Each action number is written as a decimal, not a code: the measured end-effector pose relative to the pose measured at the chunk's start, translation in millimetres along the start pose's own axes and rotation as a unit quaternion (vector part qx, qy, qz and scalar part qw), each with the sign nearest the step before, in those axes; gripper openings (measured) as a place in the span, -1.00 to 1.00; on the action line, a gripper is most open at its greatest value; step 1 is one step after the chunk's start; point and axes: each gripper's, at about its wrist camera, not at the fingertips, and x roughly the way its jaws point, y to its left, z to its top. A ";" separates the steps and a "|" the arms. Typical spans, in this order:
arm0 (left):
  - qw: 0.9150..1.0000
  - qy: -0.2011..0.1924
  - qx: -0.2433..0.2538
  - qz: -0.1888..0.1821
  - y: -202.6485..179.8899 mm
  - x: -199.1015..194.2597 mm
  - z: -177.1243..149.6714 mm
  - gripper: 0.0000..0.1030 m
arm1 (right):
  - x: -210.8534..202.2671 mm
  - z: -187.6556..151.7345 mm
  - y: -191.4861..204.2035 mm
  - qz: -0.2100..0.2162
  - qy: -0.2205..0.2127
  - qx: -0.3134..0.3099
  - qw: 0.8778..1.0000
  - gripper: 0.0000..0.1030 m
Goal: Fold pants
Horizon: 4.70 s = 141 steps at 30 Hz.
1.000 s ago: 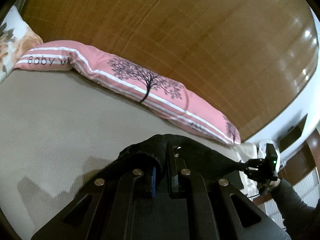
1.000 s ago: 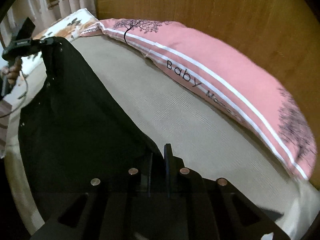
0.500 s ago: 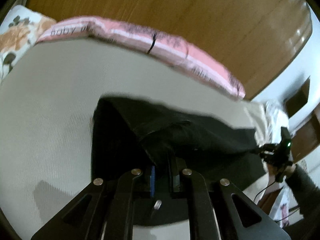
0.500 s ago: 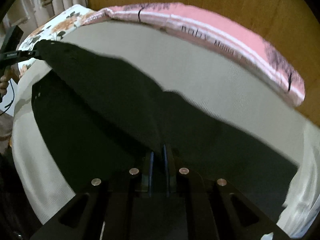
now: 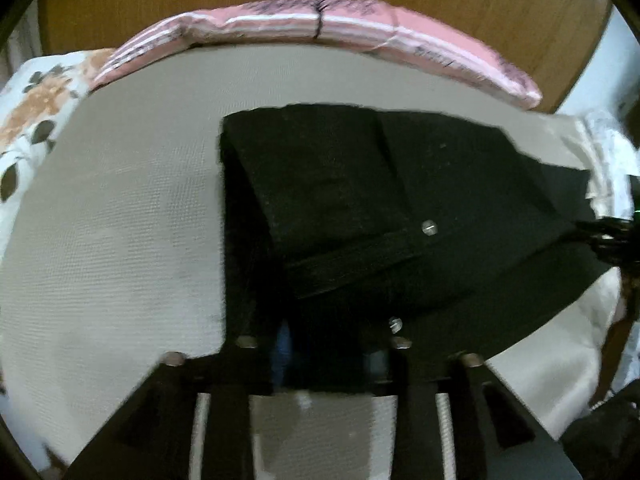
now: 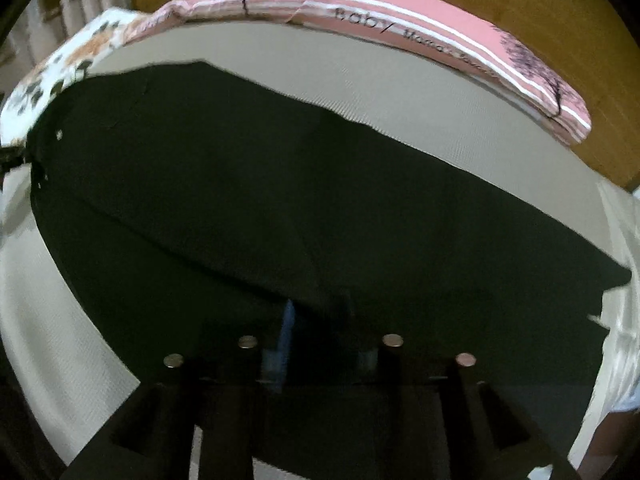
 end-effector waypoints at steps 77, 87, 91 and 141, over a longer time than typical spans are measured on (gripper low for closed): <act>0.997 0.015 -0.066 0.024 16.2 -22.2 -14.5 -0.14 | -22.1 -100.1 -67.4 0.122 -0.043 0.453 0.882 -0.43; 0.991 -0.065 -0.031 0.111 -3.4 -79.8 -10.9 -0.13 | -24.1 -128.2 -128.5 0.138 -0.083 0.552 0.818 -0.38; 0.995 -0.073 0.042 0.060 -67.1 -67.4 3.1 -0.13 | -29.0 -130.6 -159.3 0.116 -0.096 0.569 0.808 -0.38; 0.933 0.043 0.275 -0.227 -397.0 91.1 -6.3 -0.76 | -33.7 2.1 -255.8 0.183 -0.111 0.470 0.856 -0.53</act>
